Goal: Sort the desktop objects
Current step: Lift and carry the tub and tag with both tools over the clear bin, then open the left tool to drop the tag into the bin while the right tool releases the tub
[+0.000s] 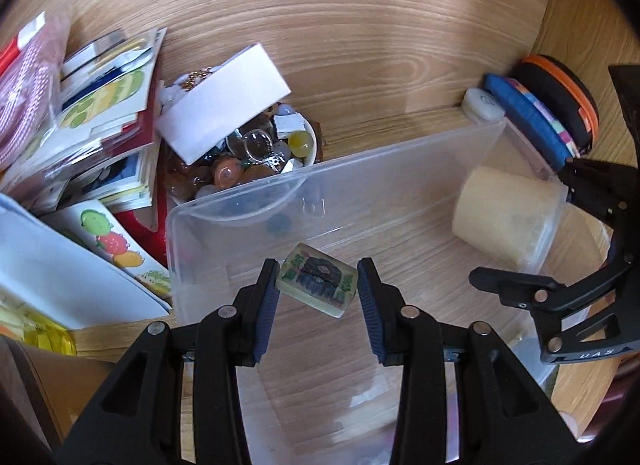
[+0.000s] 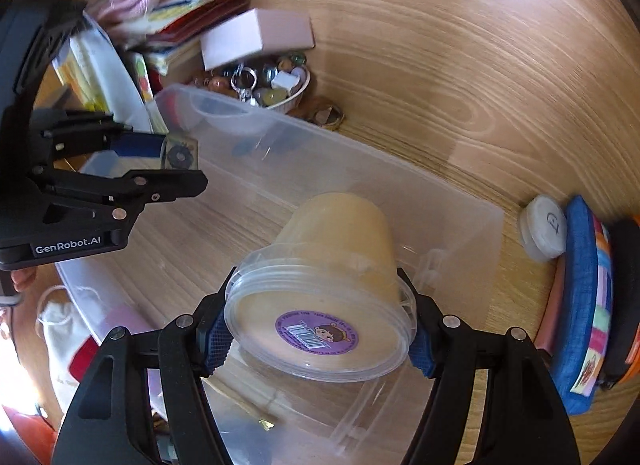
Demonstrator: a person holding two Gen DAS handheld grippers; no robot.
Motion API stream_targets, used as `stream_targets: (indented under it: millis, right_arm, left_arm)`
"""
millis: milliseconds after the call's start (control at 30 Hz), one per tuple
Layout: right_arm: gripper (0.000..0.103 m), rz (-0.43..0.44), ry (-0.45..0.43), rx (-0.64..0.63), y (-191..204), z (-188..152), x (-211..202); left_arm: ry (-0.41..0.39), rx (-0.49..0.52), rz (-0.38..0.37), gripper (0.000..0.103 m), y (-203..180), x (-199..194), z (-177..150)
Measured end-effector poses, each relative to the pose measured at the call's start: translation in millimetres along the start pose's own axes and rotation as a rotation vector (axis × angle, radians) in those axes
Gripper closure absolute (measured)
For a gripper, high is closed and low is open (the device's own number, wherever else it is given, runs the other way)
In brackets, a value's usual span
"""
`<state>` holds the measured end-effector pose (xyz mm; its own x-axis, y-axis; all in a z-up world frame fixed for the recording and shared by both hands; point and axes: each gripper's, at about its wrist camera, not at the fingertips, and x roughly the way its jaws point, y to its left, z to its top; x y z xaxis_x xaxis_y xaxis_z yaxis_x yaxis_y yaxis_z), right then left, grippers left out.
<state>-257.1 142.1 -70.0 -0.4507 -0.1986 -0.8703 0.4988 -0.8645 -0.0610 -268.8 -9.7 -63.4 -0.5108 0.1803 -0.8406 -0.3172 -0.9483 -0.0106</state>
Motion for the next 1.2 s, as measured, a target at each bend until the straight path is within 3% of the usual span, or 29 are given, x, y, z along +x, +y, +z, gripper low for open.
stream_targets:
  millis: [467,633,1000,1200]
  right_arm:
    - [0.036,-0.059,0.081,-0.067,14,5,7]
    - [0.036,-0.084,0.085,-0.081,19,5,4]
    - [0.035,-0.125,-0.011,-0.094,27,0,-44]
    - [0.034,-0.130,-0.065,-0.085,12,2,-55]
  left_arm:
    - [0.033,0.050,0.016,0.058,-6,9,6]
    - [0.016,0.055,0.038,0.041,-7,4,6]
    - [-0.009,0.061,0.076,0.038,-9,-14,-1]
    - [-0.064,0.064,0.095,0.030,-12,-44,-6]
